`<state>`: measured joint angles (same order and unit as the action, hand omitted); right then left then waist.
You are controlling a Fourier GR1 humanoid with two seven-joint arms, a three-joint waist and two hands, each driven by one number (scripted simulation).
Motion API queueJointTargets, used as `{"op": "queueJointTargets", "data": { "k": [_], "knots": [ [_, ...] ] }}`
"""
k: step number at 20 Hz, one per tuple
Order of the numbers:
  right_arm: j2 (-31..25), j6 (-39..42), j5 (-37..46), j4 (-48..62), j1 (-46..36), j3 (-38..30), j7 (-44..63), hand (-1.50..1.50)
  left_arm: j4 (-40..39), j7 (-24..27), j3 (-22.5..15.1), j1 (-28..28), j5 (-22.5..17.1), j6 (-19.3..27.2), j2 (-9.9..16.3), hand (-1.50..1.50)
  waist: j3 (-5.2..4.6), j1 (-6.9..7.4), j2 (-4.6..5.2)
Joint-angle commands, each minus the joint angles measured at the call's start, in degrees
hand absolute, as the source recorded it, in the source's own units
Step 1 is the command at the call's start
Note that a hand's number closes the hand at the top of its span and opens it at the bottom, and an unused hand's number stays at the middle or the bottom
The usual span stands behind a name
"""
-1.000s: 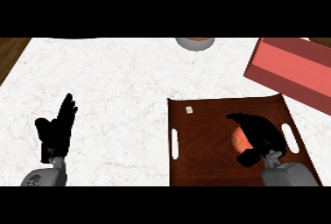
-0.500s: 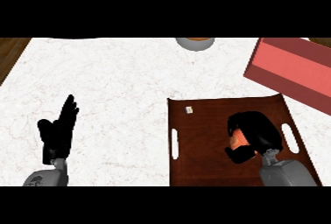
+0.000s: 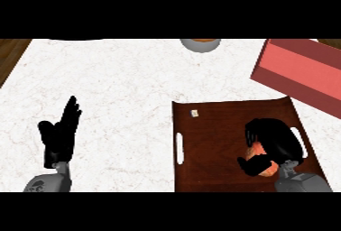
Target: Pick the squash from the tray and place it in the cardboard box
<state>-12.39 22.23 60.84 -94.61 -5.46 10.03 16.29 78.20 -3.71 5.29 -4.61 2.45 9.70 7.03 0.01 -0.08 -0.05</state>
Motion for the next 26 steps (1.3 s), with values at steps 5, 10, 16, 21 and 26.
{"op": "queueJointTargets", "data": {
  "k": [5,10,16,21,26],
  "knots": [
    [-3.0,4.8,-1.0,-18.9,5.2,-1.5,1.2,1.50,0.4,0.4,-0.7,1.5,1.0,0.5,-1.0,0.00,-0.03,-0.58,-0.14],
    [-1.3,11.6,-4.8,-31.2,-0.2,-5.7,6.8,1.50,-1.3,1.2,0.8,-1.2,0.4,1.0,-0.7,0.00,-0.05,-0.85,-0.17],
    [-1.3,19.6,-12.3,-36.3,-10.6,-17.2,13.6,1.50,-3.4,3.0,1.3,-0.7,0.5,0.3,-0.1,0.00,-0.05,-0.15,0.00],
    [-6.9,21.5,-15.2,-33.4,-15.3,-25.3,13.5,1.50,1.3,2.7,-1.6,3.7,1.7,0.9,-2.2,0.00,-0.02,0.22,-0.02],
    [-13.1,16.5,-15.4,-20.7,-23.6,-30.0,8.7,1.50,-3.0,1.6,-0.9,-0.9,2.0,1.7,-2.4,0.00,-0.01,0.38,0.12]
  ]
}}
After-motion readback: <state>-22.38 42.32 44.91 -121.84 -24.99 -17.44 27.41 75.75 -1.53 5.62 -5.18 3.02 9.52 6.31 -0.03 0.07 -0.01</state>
